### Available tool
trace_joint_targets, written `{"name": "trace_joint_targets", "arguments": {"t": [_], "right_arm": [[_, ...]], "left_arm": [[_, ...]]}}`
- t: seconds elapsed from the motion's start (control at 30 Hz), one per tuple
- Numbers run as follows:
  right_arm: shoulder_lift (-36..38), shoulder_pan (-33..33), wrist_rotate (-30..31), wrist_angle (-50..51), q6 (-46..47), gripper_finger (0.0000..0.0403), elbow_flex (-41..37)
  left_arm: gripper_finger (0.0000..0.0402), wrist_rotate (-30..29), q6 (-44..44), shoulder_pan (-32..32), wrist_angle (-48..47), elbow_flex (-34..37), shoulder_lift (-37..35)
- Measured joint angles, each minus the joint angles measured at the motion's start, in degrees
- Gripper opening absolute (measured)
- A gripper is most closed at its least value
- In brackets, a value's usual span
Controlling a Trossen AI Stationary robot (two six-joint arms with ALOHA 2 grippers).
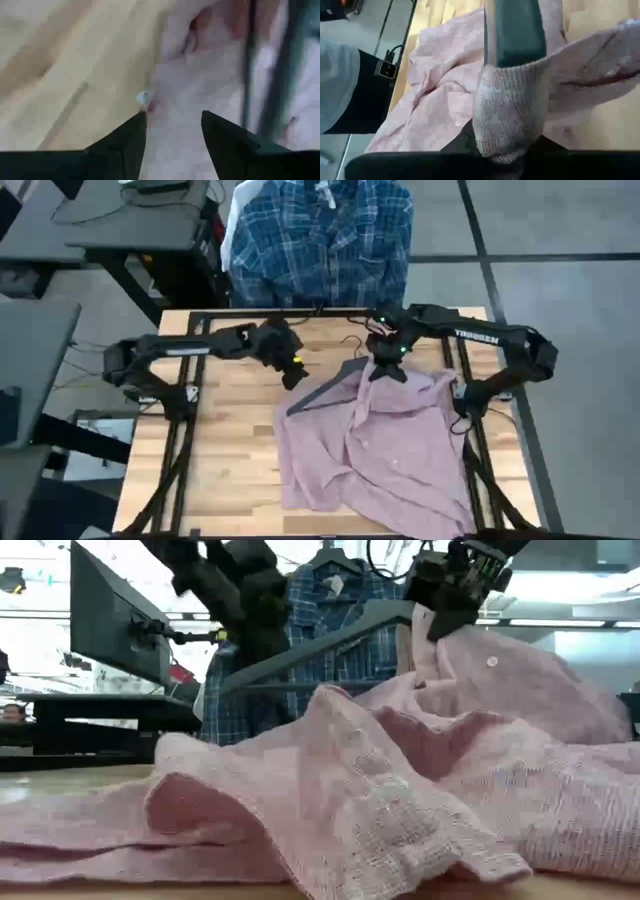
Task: Hang clothes
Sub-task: Hang the pink polo shirt on the hanger rack
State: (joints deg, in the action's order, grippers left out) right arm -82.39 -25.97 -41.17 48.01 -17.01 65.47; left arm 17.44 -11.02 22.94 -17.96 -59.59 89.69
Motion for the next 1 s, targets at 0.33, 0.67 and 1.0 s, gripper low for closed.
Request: {"name": "trace_joint_targets", "arguments": {"t": [0.33,0.67,1.0], "right_arm": [[0.0,2.0,0.7,-0.1,3.8,0.0028,0.0],[0.0,2.0,0.7,0.0,4.2,0.0028,0.0],[0.0,1.8,0.8,0.4,6.4,0.0028,0.0]], "left_arm": [[0.0171,20.1,9.0,1.6,14.1,0.1,12.5],[0.0171,25.0,9.5,-1.7,20.3,0.0,18.3],[0.0042,18.5,8.2,-4.4,19.8,0.0,20.2]]}}
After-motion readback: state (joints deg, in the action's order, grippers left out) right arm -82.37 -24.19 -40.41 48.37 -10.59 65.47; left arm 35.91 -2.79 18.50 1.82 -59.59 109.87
